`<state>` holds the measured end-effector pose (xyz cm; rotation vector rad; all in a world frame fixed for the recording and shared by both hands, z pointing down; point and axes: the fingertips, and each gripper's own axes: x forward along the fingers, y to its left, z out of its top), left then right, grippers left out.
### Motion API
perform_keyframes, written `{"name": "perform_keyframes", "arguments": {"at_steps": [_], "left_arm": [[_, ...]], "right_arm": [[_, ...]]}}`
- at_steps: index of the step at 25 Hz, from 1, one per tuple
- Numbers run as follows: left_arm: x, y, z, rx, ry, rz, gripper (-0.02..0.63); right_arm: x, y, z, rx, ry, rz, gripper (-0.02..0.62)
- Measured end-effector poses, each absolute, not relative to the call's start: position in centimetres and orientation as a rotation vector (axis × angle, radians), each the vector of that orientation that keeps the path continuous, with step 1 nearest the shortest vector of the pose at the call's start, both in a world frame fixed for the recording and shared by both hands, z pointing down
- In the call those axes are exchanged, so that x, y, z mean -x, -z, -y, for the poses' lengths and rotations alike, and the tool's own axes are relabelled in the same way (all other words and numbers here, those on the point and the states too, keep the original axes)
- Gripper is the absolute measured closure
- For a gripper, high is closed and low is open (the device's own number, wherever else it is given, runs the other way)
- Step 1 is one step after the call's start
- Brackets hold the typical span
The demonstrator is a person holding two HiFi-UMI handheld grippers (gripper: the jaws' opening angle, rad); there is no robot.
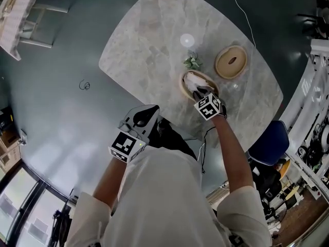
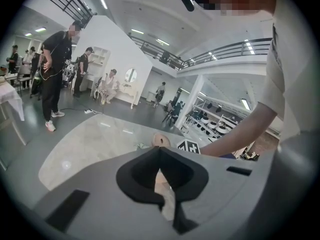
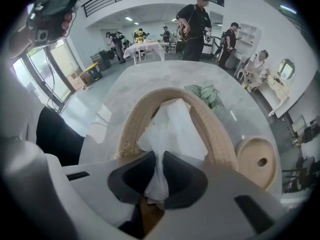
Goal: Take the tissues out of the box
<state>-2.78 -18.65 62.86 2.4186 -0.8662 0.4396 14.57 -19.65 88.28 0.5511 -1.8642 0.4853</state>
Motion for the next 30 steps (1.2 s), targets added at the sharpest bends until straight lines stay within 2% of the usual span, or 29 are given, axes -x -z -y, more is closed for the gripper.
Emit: {"name": "perform_keyframes", "arguments": {"at_steps": [4, 17, 30], "left_arm": [[2.9, -62.8, 18.3, -2.414, -0.442, 0.861, 0.6], [3.3, -60.2, 17.8, -2.478, -0.397, 0.875, 0.598], [2.5, -55.5, 16.0, -2.591, -0.333, 0.833, 0.598]], "right_arm": [[-14.5, -87.5, 19.3, -0.55, -0.498, 1.882, 0.548], [-15.5, -80.1, 19.8, -0.801, -0.52, 2.025, 0.549], [-17.5, -64.4, 17.3, -1.204, -0.437, 2.161, 0.549]]}}
